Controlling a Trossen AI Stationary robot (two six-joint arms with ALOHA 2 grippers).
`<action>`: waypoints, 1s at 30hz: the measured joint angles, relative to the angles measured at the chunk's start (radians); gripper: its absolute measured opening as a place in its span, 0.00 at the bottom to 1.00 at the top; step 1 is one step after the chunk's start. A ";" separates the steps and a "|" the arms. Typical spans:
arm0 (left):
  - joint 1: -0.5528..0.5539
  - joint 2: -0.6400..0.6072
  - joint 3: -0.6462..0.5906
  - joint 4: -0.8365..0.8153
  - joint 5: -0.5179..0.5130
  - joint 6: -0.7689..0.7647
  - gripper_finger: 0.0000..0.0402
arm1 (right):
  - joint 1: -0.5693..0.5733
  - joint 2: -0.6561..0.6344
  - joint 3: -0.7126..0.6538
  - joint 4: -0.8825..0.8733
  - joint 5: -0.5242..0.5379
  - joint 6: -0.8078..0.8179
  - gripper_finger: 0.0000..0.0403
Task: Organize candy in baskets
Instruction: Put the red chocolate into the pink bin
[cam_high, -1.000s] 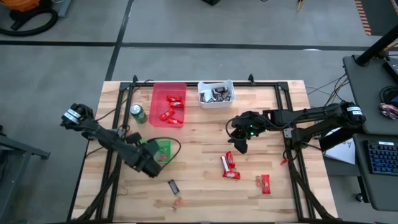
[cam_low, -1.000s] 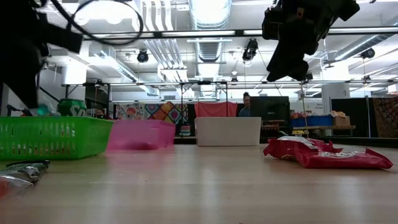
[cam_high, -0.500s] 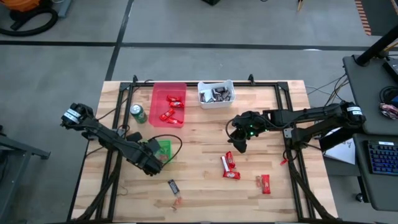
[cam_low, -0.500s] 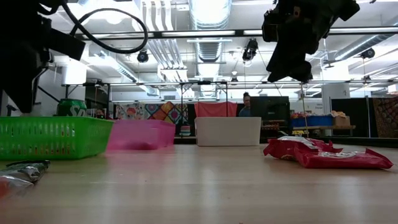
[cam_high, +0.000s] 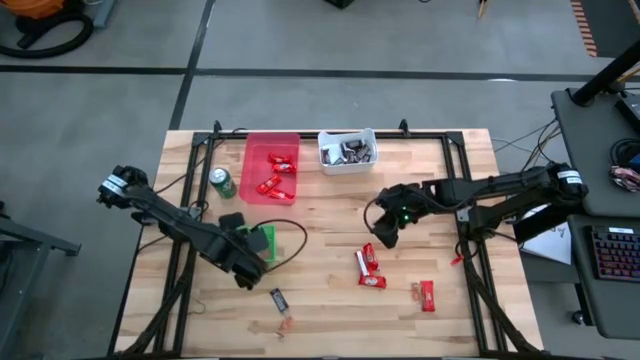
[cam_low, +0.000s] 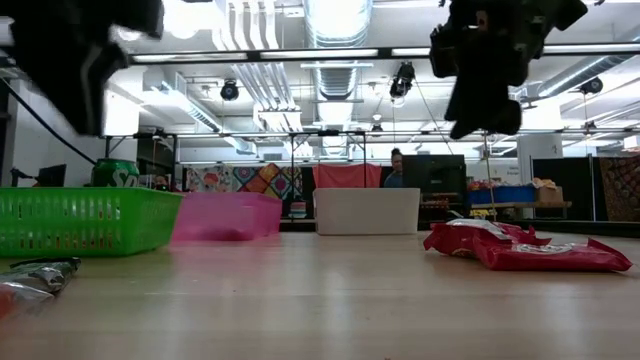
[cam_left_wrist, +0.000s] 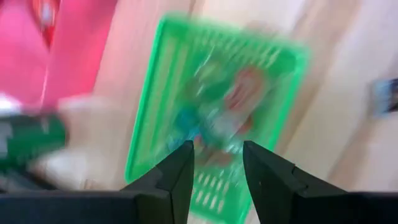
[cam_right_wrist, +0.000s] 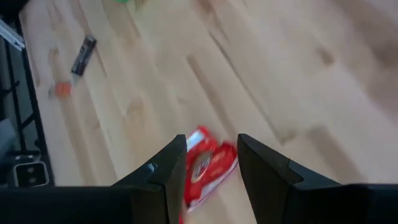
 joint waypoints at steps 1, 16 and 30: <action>0.000 0.000 0.017 0.014 -0.011 0.034 0.30 | 0.009 0.000 0.000 -0.013 0.000 0.027 0.33; 0.004 0.000 0.065 0.403 -0.067 0.623 0.22 | 0.233 0.020 0.000 -0.205 0.100 0.451 0.33; 0.005 0.001 0.030 0.402 -0.191 0.619 0.21 | 0.249 0.291 0.106 -0.199 0.136 0.414 0.33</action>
